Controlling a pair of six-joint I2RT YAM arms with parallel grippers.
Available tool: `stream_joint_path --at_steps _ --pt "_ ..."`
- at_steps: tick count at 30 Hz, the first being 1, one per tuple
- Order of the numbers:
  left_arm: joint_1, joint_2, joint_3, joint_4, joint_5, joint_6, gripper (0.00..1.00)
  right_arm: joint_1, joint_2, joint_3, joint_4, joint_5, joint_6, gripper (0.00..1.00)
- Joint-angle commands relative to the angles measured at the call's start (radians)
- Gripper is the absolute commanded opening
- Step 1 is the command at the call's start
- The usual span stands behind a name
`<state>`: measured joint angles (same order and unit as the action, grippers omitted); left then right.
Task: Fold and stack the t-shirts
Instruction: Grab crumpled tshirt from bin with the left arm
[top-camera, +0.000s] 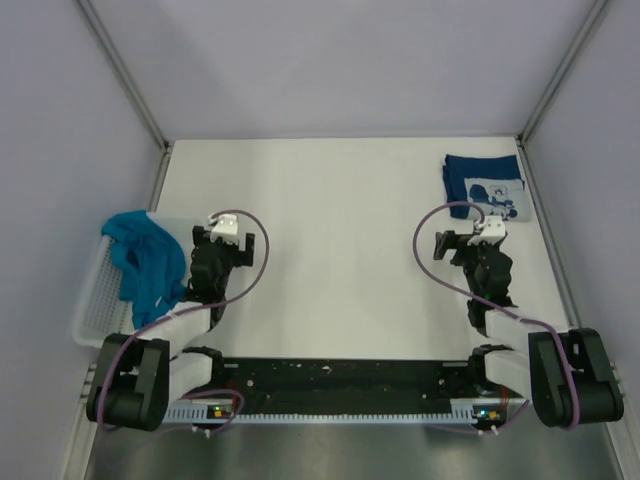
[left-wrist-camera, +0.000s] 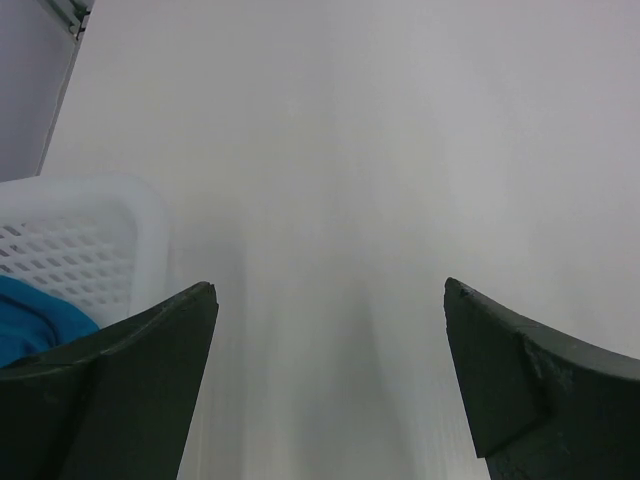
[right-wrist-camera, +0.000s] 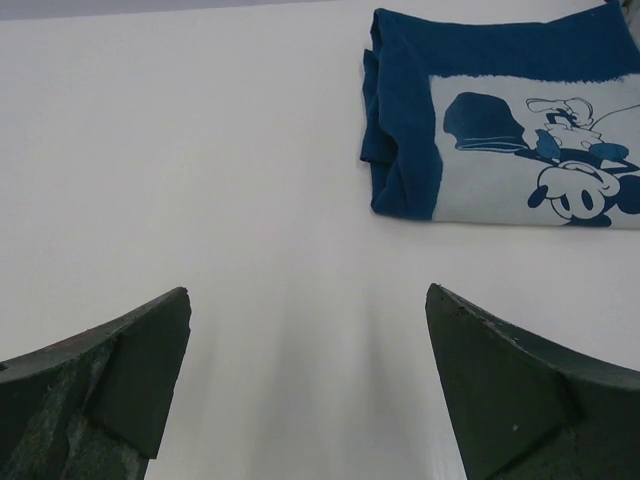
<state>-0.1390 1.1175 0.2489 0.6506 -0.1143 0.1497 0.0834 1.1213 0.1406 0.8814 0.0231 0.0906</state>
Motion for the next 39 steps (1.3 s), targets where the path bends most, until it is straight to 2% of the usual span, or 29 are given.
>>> stream_joint_path --at_steps 1,3,4,6,8,9,10,12,14,15,18,19,21,23,27,31,34,36,39 --pt "0.006 0.015 0.039 -0.005 -0.012 -0.015 0.99 0.013 0.005 0.033 0.018 0.014 0.014 0.99" --pt "0.004 0.008 0.038 -0.017 0.072 0.037 0.99 0.015 0.005 0.033 0.018 0.021 0.017 0.99" --pt "0.004 -0.011 0.038 -0.040 0.208 0.101 0.99 0.015 0.006 0.033 0.018 0.024 0.018 0.99" --pt "0.003 -0.077 0.052 -0.127 0.377 0.219 0.99 0.015 0.006 0.033 0.018 0.026 0.018 0.99" --pt "0.003 -0.149 0.084 -0.210 0.445 0.257 0.99 0.015 0.005 0.033 0.016 0.029 0.018 0.99" --pt "0.003 -0.166 0.120 -0.288 0.450 0.280 0.98 0.015 0.008 0.034 0.016 0.028 0.018 0.99" --pt "0.004 -0.162 0.200 -0.431 0.452 0.295 0.97 0.015 0.006 0.034 0.014 0.026 0.018 0.99" --pt "0.004 -0.127 0.384 -0.730 0.426 0.306 0.93 0.013 0.011 0.037 0.013 0.029 0.020 0.99" --pt "0.004 -0.084 0.550 -0.947 0.383 0.329 0.90 0.015 0.012 0.039 0.011 0.028 0.021 0.99" --pt "0.004 -0.053 0.635 -1.050 0.323 0.326 0.90 0.015 0.014 0.040 0.011 0.026 0.021 0.99" --pt "0.028 0.063 0.843 -1.264 0.008 0.343 0.89 0.015 0.015 0.043 0.008 0.015 0.017 0.99" --pt "0.054 0.105 0.860 -1.278 -0.089 0.359 0.89 0.013 0.015 0.045 0.005 0.011 0.014 0.99" --pt "0.132 0.163 0.863 -1.272 -0.195 0.395 0.89 0.015 0.018 0.048 0.001 0.003 0.011 0.99" --pt "0.254 0.217 0.874 -1.278 -0.203 0.407 0.90 0.015 0.021 0.054 -0.009 -0.015 0.002 0.99" --pt "0.453 0.333 0.897 -1.336 -0.105 0.407 0.90 0.015 0.029 0.066 -0.022 -0.018 -0.005 0.99" --pt "0.510 0.425 0.836 -1.329 -0.056 0.436 0.95 0.015 0.035 0.076 -0.032 -0.018 -0.003 0.99" --pt "0.526 0.522 0.810 -1.269 -0.122 0.452 0.95 0.013 0.035 0.074 -0.032 -0.020 -0.005 0.99" --pt "0.544 0.588 0.832 -1.257 -0.133 0.447 0.91 0.013 0.034 0.071 -0.029 -0.018 -0.005 0.99" --pt "0.552 0.642 0.863 -1.264 -0.134 0.442 0.76 0.015 0.034 0.068 -0.025 -0.020 -0.006 0.99"
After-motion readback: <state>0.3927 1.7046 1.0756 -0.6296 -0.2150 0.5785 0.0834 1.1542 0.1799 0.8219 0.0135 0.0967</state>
